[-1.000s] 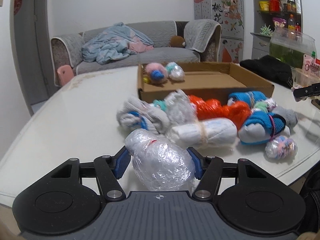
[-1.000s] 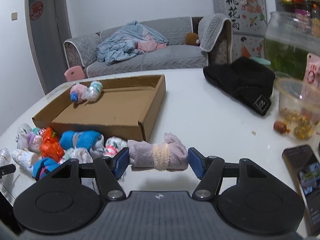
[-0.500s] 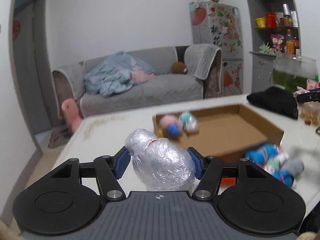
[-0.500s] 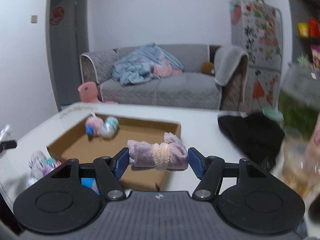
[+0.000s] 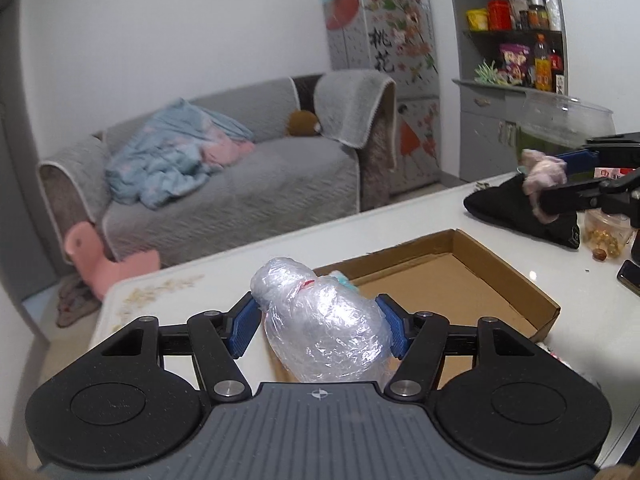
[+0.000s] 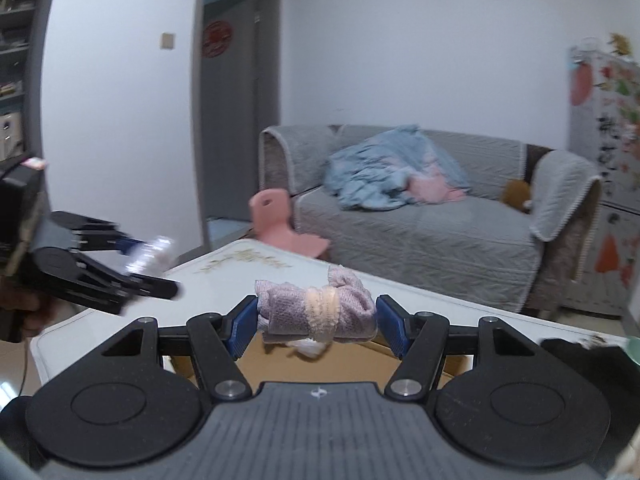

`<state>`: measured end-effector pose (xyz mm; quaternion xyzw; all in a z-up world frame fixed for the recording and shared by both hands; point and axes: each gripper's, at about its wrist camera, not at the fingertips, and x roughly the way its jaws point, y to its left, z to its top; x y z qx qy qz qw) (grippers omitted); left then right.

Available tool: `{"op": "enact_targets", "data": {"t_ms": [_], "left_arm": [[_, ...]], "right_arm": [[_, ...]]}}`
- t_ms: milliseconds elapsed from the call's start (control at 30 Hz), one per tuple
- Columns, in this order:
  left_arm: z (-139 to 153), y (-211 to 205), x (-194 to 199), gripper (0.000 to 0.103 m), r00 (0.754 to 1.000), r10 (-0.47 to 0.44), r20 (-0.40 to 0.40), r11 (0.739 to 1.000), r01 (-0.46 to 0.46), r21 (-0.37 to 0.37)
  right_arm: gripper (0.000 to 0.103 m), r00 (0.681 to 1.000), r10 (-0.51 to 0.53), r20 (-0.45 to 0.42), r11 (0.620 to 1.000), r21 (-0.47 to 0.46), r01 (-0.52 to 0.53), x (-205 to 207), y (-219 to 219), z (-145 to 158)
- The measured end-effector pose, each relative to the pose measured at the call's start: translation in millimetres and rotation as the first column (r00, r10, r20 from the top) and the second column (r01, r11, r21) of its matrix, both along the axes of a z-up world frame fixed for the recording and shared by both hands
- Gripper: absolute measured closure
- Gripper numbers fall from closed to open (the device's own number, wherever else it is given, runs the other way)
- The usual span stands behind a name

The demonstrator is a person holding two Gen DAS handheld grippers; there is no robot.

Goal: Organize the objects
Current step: 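Carry both items over the tray and lower them inside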

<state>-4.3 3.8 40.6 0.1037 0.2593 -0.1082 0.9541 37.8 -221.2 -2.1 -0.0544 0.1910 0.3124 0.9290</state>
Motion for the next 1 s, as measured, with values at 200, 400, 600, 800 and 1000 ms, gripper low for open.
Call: {"op": "enact_targets", "data": {"t_ms": [200, 400, 600, 800, 1000], "left_arm": [[-16.3, -0.9, 46.7, 0.034, 0.994, -0.027, -0.103, 1.0, 0.027, -0.005], [-40.0, 7.3, 77.1, 0.034, 0.983, -0.039, -0.181, 0.999, 0.041, 0.009], [-66.6, 4.8, 93.4, 0.034, 0.967, -0.084, -0.242, 0.988, 0.112, 0.105], [-90.8, 2.3, 108.8, 0.034, 0.949, -0.125, -0.291, 0.973, 0.175, 0.152], [-111.5, -7.6, 115.3, 0.034, 0.935, -0.172, -0.309, 0.944, 0.246, 0.218]], "right_arm": [[0.043, 0.996, 0.068, -0.061, 0.996, -0.05, -0.071, 27.5, 29.6, -9.0], [0.043, 0.987, 0.106, -0.122, 0.987, -0.11, -0.119, 50.9, 54.6, -26.8], [0.043, 0.975, 0.122, -0.188, 0.973, -0.173, -0.155, 69.8, 73.0, -45.7], [0.043, 0.959, 0.127, -0.252, 0.959, -0.216, -0.184, 81.0, 84.4, -61.1], [0.043, 0.944, 0.135, -0.303, 0.942, -0.256, -0.217, 89.8, 95.0, -73.9]]}}
